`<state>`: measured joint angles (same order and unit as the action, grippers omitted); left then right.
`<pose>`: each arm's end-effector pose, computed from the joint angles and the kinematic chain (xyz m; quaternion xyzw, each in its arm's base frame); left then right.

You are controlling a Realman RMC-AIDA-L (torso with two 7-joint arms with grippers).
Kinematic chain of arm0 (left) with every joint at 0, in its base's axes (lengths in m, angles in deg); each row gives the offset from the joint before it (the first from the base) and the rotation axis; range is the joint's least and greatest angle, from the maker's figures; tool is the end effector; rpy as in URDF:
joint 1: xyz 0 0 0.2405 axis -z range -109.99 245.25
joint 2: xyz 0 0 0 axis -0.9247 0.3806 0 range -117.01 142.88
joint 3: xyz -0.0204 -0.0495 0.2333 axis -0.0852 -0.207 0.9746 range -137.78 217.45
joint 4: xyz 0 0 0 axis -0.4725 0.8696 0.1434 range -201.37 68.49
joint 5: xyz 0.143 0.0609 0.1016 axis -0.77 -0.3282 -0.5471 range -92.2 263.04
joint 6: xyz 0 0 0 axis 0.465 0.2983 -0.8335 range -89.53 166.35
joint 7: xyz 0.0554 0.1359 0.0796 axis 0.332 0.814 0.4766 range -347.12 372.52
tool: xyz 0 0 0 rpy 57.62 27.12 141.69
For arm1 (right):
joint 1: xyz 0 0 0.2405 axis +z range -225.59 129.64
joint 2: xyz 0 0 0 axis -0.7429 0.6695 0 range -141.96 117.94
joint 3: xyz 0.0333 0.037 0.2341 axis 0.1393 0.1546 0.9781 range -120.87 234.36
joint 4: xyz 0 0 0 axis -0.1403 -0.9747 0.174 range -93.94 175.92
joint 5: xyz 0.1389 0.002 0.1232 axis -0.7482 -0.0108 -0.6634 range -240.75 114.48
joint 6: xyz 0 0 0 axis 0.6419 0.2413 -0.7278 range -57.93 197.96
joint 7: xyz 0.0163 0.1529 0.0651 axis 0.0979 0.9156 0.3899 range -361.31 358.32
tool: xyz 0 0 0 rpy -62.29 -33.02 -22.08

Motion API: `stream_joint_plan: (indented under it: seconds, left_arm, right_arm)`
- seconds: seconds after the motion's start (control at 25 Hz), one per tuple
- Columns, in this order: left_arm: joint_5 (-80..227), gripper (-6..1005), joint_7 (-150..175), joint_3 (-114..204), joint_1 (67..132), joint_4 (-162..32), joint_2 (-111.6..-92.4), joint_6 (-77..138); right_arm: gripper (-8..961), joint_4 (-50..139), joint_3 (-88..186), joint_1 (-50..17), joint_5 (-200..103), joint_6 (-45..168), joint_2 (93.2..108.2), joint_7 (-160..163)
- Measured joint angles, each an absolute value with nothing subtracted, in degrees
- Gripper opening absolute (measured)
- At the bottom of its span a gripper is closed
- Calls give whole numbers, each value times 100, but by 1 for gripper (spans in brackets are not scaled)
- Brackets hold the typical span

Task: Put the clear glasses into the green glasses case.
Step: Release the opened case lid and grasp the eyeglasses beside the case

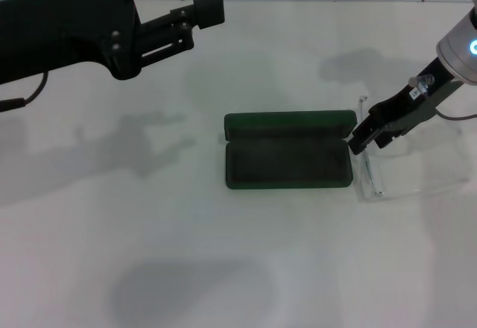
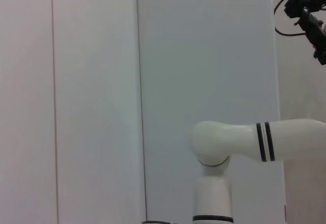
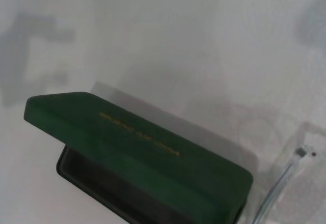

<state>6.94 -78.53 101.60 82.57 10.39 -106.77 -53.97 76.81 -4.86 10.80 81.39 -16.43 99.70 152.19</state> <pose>-0.1189 0.2774 0.0674 -0.9067 -0.0324 -0.3932 0.1492 0.1713 0.3793 -0.0132 -0.8410 0.5141 -0.1379 0.0971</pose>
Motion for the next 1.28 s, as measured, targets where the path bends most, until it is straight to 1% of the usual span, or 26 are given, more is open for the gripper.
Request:
stream_joint_plan:
  seconds: [0.52, 0.72, 0.96, 1.28]
  left_arm:
    - [695, 462, -7824, 10153, 8248, 975, -10677, -5396]
    - [700, 462, -7821, 10153, 8222, 976, -10677, -5396]
    - [777, 462, -7818, 10153, 8182, 976, -10677, -5396]
    - [781, 461, -7818, 10153, 8169, 976, -10677, -5395]
  right_arm:
    - [503, 7427, -595, 1160, 8284, -1417, 9962, 15214]
    - [468, 7383, -676, 1153, 8289, -1400, 9990, 15236]
    - [402, 7402, -713, 1080, 8361, -1421, 10019, 15269]
    - [384, 7491, -677, 1027, 8364, -1449, 9998, 15298]
